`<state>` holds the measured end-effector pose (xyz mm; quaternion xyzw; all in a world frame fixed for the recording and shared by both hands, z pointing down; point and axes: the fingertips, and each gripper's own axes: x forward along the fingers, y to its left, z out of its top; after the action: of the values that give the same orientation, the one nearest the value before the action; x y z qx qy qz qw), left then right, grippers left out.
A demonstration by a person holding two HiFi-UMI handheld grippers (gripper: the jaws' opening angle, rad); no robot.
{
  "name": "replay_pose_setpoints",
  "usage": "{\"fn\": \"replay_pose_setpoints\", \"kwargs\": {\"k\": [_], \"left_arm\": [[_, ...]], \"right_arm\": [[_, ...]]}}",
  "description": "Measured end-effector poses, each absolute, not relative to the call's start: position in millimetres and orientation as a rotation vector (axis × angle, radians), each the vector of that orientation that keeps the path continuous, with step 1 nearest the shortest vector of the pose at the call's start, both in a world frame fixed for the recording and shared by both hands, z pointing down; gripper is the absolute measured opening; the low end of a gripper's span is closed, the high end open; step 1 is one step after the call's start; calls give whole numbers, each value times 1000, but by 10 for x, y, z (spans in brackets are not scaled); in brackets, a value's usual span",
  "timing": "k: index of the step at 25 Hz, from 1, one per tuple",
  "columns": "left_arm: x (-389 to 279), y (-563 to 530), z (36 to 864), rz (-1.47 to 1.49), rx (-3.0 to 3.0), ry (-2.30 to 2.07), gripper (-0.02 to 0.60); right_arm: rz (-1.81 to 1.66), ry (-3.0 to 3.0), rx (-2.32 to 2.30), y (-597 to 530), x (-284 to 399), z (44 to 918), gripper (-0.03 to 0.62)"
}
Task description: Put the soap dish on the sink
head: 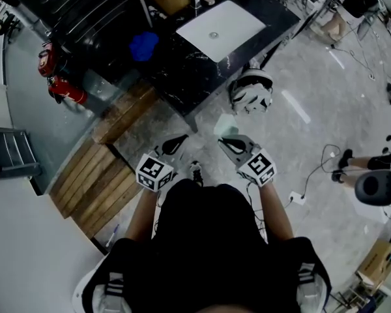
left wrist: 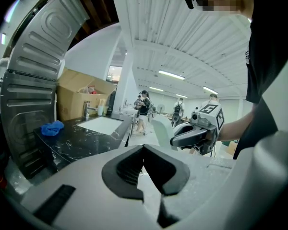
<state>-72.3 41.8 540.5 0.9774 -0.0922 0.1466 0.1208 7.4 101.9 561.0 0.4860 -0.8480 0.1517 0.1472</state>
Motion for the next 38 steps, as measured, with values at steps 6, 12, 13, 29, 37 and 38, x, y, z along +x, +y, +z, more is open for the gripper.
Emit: {"fn": "replay_pose_setpoints", "kwargs": {"k": [6,12,13,29,37,38], "left_arm": [[-775,175,5434,422,2862,-244,0],[-861,-24,5446,411,2869,-239,0],[-870,-52,5451,411,2869,-238,0],[-979,-271,5536,407,2853,-212,0],[-1012,-348,5557,414,2841,-240,0],[-1017,-375,5555,412,2840,-249,0]], "right_arm": [[432,-2420,1424,798,22,5647,-3],[415,-2408,1433,594,-59,5631,-3],[413,-2408,1434,563,-71,5631,-3],[431,-2382,1430,361,-200,5751,-3],[438,-2390,1402,265,-195,5785,-3],[435,-2393,1395,237,-192,5786,-3]]}}
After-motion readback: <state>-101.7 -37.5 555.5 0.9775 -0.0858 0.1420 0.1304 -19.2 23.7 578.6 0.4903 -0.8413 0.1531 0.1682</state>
